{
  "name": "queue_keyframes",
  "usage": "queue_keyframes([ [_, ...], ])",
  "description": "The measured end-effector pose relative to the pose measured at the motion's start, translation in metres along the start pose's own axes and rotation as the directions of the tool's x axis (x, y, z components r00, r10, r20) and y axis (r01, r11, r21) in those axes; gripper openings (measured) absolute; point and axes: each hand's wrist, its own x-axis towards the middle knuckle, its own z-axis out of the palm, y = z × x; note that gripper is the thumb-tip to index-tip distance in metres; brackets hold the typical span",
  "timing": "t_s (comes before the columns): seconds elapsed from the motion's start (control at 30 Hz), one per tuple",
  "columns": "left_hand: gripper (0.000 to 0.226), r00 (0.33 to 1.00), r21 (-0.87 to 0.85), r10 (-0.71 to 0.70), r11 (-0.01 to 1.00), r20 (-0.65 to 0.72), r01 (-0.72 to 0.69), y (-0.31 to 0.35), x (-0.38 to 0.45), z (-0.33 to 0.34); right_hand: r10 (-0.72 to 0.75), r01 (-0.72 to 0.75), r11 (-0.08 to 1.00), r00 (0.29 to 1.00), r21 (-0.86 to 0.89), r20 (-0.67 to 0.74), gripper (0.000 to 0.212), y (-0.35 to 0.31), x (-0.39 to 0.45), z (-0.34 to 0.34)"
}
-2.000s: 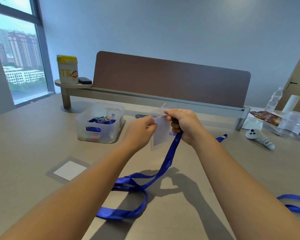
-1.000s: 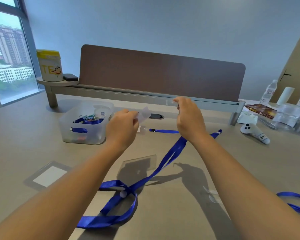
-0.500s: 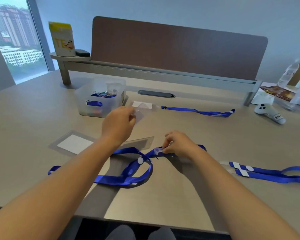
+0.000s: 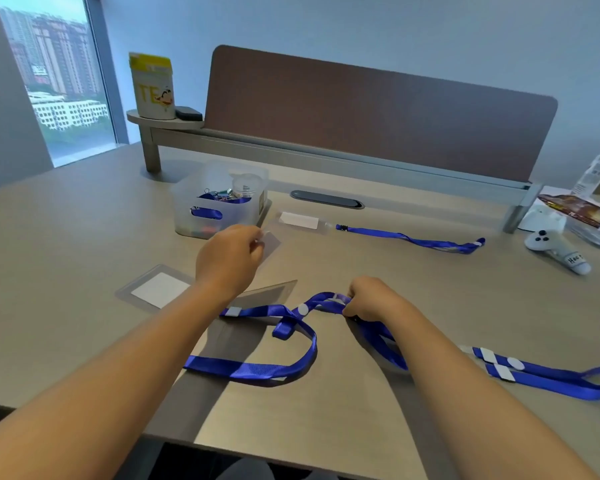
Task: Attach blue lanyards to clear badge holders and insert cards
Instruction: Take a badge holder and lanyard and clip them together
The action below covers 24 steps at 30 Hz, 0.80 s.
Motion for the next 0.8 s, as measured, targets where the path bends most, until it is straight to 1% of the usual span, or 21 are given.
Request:
queue_keyframes([
  [0.07, 0.026, 1.0, -0.011, -0.021, 1.0, -0.001, 0.021, -0.004, 0.005, -0.002, 0.009, -0.008, 0.999, 1.0, 0.04, -0.029, 0.014, -0.001, 0.004, -0.007],
  [0.1, 0.026, 0.999, -0.02, -0.032, 0.999, -0.001, 0.032, -0.006, 0.009, -0.003, 0.016, -0.011, 0.996, 0.998, 0.093, -0.056, 0.014, -0.002, 0.006, -0.011],
  [0.17, 0.025, 0.998, -0.054, -0.061, 0.997, -0.003, 0.06, -0.009, 0.018, -0.007, 0.023, 0.009, 0.959, 0.994, 0.282, -0.111, 0.028, -0.007, 0.013, -0.02],
  [0.2, 0.025, 0.997, -0.079, -0.082, 0.994, -0.003, 0.081, -0.011, 0.023, -0.01, 0.029, 0.03, 0.913, 0.99, 0.407, -0.138, 0.031, -0.01, 0.016, -0.025],
  [0.27, 0.025, 0.992, -0.123, -0.128, 0.984, -0.008, 0.126, -0.017, 0.034, -0.017, 0.043, 0.09, 0.781, 0.979, 0.619, -0.197, 0.032, -0.022, 0.022, -0.036],
  [0.33, 0.025, 0.985, -0.151, -0.174, 0.974, -0.022, 0.169, -0.026, 0.043, -0.025, 0.051, 0.144, 0.668, 0.97, 0.73, -0.238, 0.032, -0.04, 0.029, -0.047],
  [0.4, 0.025, 0.974, -0.192, -0.223, 0.958, -0.04, 0.211, -0.036, 0.053, -0.034, 0.052, 0.186, 0.617, 0.96, 0.764, -0.276, 0.03, -0.061, 0.041, -0.058],
  [0.53, 0.028, 0.96, -0.252, -0.277, 0.934, -0.053, 0.255, -0.058, 0.072, -0.048, 0.032, 0.259, 0.592, 0.939, 0.764, -0.343, 0.029, -0.105, 0.064, -0.08],
  [0.7, 0.029, 0.944, -0.282, -0.316, 0.918, -0.091, 0.28, -0.087, 0.099, -0.062, -0.007, 0.309, 0.505, 0.935, 0.806, -0.354, 0.03, -0.158, 0.098, -0.11],
  [0.8, 0.029, 0.932, -0.279, -0.34, 0.914, -0.124, 0.296, -0.103, 0.116, -0.069, 0.005, 0.337, 0.484, 0.922, 0.807, -0.388, 0.031, -0.187, 0.122, -0.121],
])
